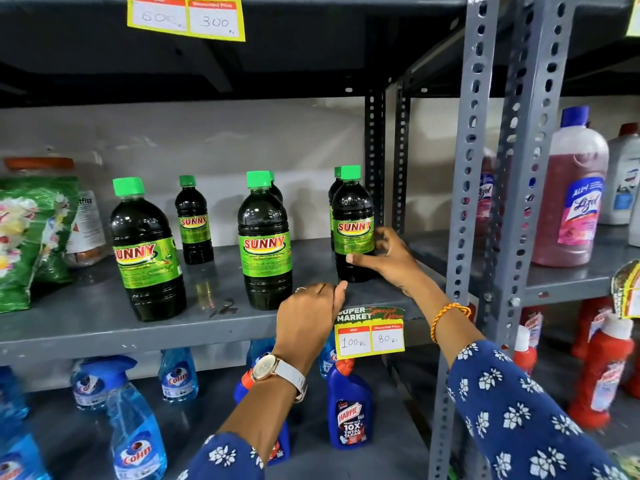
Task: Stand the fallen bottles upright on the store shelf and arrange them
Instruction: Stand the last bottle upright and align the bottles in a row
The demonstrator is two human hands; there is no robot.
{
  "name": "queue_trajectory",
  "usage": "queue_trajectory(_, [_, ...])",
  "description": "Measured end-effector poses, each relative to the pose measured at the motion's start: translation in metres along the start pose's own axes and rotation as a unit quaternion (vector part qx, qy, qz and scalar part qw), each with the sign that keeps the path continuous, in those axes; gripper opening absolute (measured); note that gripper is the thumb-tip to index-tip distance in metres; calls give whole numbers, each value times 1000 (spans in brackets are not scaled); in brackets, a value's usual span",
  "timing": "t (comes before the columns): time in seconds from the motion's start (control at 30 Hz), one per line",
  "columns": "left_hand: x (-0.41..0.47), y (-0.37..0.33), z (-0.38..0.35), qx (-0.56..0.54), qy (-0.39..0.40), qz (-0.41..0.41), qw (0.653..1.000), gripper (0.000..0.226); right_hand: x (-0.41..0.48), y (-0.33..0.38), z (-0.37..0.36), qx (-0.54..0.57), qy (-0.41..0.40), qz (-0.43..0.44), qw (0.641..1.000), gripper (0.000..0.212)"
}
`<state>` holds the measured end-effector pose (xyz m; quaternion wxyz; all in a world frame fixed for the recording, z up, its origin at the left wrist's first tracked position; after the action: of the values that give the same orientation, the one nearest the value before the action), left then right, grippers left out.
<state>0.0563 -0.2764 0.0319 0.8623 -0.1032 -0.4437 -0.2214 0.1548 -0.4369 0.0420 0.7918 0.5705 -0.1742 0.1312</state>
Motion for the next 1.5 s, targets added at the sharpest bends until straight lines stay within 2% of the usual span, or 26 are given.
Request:
queue_trajectory(0.17, [1, -1, 2, 5, 2, 6, 1000, 33, -9, 9, 3, -49, -21, 12, 999, 66])
queue_trajectory(0.37, [-1, -2, 4, 3, 12, 1, 1000, 34, -36, 16, 10, -54, -33, 42, 997, 64])
queue_trajectory(0.6, [-1, -6, 10, 8, 5, -4, 1000, 34, -54, 24, 14, -46, -55, 79, 994, 50])
queue_trajectory(0.97, [-1, -1, 4, 7, -9, -11, 1000, 34, -53, 25, 14, -51, -51, 80, 994, 56])
queue_trajectory(1.13, [-1, 1, 2, 7, -27, -6, 1000, 34, -53, 25, 12, -53, -47, 77, 994, 65])
queue_trajectory(1.23, [-2, -1, -3, 1, -9, 0, 1000, 33, -56, 22, 15, -52, -51, 73, 995, 67])
queue_trajectory(1.37, [-5, 1, 7, -80, -7, 7, 997, 31, -56, 21, 16, -46, -57, 56, 996, 78])
queue_trajectory(1.43, [-15, 12, 27, -136, -46, -9, 990, 44, -64, 26, 16, -51, -111, 65, 990, 91])
queue_trajectory(1.5, [-28, 34, 55, -148, -124, -23, 981, 47, -86, 49, 11, -72, -201, 179, 960, 83])
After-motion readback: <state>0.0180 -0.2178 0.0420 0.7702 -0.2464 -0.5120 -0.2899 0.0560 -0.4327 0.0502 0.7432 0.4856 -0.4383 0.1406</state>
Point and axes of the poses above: each hand's wrist, its own x-axis towards the middle knuckle, its own z-axis out of the back of the hand, y = z × x, the point moved 6 cm from there along x, towards the middle knuckle, and after that the axes turned 4 degrees about y, right-handed, at the moved point
